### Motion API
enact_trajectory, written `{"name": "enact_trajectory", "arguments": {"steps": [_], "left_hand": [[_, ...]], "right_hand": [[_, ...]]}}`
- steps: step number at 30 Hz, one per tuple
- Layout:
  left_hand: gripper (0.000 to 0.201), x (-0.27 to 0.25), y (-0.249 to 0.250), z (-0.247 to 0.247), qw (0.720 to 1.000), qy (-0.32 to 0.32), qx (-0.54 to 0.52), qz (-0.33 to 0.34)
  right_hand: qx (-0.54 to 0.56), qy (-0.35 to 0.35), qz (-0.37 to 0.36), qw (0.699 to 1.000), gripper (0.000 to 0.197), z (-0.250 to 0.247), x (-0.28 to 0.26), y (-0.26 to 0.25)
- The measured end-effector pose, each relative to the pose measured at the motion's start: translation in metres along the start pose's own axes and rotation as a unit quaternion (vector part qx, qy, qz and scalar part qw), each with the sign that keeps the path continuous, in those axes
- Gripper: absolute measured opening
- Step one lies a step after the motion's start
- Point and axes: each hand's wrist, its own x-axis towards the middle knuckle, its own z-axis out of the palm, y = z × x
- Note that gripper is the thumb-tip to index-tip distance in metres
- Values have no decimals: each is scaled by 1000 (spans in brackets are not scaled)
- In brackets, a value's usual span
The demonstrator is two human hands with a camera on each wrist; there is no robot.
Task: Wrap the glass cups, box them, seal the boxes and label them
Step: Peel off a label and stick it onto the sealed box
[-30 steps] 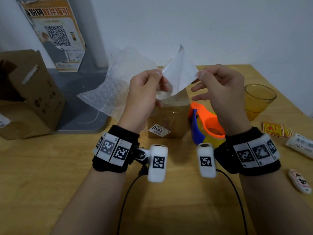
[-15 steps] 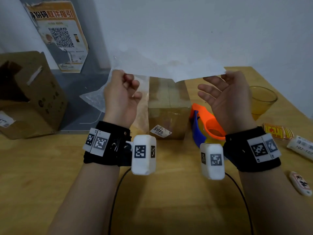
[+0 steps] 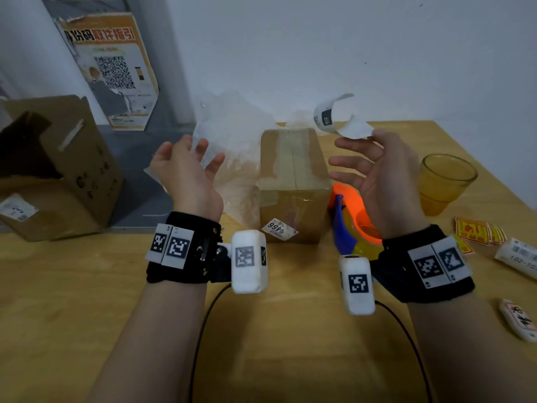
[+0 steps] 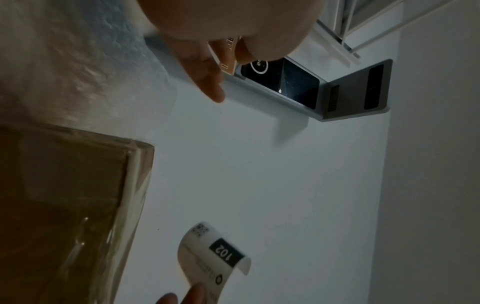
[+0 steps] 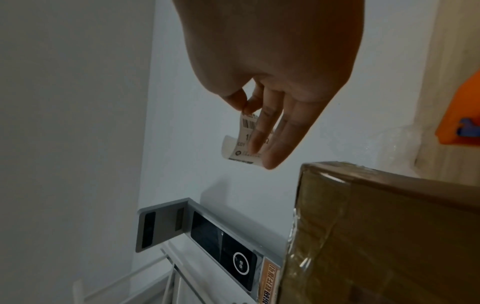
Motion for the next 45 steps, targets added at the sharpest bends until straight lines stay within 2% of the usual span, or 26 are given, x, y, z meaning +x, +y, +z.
{"name": "enact_trajectory", "arguments": {"steps": [3, 6, 9, 11, 12, 14, 16, 18, 21, 23, 25, 27, 30, 32, 36, 41, 45], "left_hand": [[25, -12, 1, 5, 995, -44, 79, 32], [31, -34, 1, 8, 962, -154, 161, 156], [31, -56, 2, 9, 880, -257, 272, 292], [25, -65, 4, 12, 805, -330, 354, 343], [23, -68, 5, 14, 763, -366, 394, 359], [39, -71, 8, 19, 685, -421, 470, 365], [47, -70, 7, 23, 655, -438, 508, 348], [32, -69, 8, 26, 666, -435, 499, 343], [17, -70, 14, 28, 731, -415, 441, 315], [18, -68, 18, 29, 767, -396, 412, 292], [22, -66, 23, 29, 807, -395, 371, 234], [24, -65, 27, 29, 832, -406, 334, 178], [24, -68, 30, 27, 847, -424, 305, 101], [23, -69, 32, 26, 855, -424, 292, 64], [25, -65, 29, 24, 860, -400, 316, 8], [37, -53, 17, 21, 852, -379, 361, -7], [41, -40, 10, 19, 849, -360, 386, -24]], "right_hand": [[-60, -10, -19, 998, 30, 2, -1, -1], [-105, -13, -25, 994, 18, 5, -7, -3], [-142, -37, -12, 989, 16, 9, -12, -6], [-167, -56, -11, 984, 15, 12, -16, -10], [-177, -63, -16, 982, 15, 14, -18, -14], [-183, -76, -31, 980, 15, 19, -23, -24], [-166, -86, -43, 981, 16, 23, -28, -34], [-154, -95, -54, 982, 15, 26, -32, -43], [-173, -112, -80, 975, 17, 29, -36, -50], [-172, -95, -91, 976, 19, 27, -36, -53], [-169, -67, -89, 979, 24, 23, -30, -53], [-199, -69, -60, 976, 33, 19, -22, -52], [-264, -139, 12, 954, 35, 15, -15, -51], [-250, -172, 38, 952, 27, 15, -14, -51], [-192, -148, 3, 970, 12, 15, -6, -50], [-237, -135, -37, 961, 11, 24, 9, -45], [-282, -140, -29, 949, 13, 29, 29, -39]]}}
